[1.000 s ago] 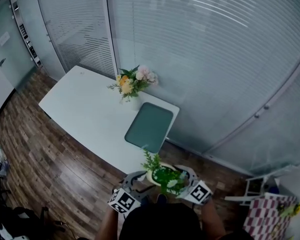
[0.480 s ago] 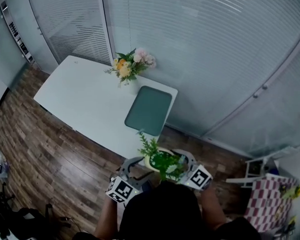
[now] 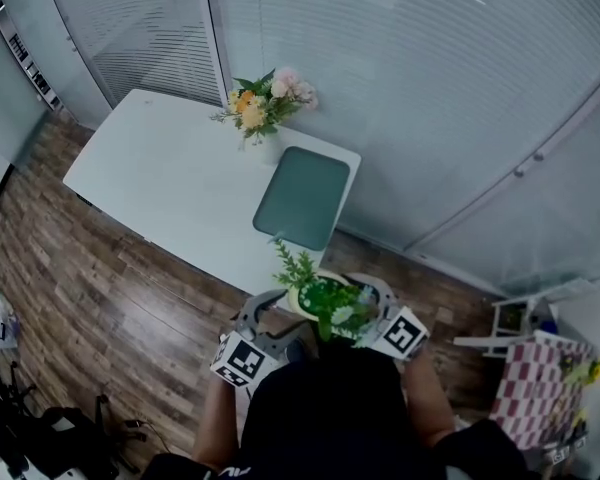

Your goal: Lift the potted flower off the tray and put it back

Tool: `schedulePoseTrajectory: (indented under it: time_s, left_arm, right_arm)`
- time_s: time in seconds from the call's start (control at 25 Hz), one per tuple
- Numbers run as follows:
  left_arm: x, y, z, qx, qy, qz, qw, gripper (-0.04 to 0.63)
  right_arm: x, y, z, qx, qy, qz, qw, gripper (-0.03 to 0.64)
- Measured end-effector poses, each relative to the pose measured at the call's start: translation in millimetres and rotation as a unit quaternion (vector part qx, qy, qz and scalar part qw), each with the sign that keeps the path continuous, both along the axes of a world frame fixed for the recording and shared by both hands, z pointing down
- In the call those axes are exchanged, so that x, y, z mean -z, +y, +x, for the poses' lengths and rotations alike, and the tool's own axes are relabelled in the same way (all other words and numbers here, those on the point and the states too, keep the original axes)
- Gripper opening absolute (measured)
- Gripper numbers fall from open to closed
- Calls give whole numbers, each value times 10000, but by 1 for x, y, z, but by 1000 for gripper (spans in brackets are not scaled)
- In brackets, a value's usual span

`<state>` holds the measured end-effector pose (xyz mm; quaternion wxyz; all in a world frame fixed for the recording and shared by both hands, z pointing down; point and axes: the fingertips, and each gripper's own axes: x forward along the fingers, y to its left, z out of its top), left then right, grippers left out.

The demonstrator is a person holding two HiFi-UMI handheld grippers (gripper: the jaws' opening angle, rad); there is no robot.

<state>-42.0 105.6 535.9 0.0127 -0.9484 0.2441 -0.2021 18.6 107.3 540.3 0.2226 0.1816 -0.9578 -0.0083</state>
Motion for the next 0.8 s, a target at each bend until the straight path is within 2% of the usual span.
schedulePoseTrajectory:
  time_s: [0.28,0.56,0.8]
  left_arm:
    - [-7,-36,1,107,48,-79,9999,281]
    - [-10,-87,4,261,17,-160,9995,281]
    - [-15,-123,4,319,-106,-176,9993,281]
  right_arm:
    - [-9,-36,3,16,51,-119,9999,394]
    - [-5,-88,3,165,102,-39,9998,394]
    - [-12,-125,3,205,50,-53,9998,394]
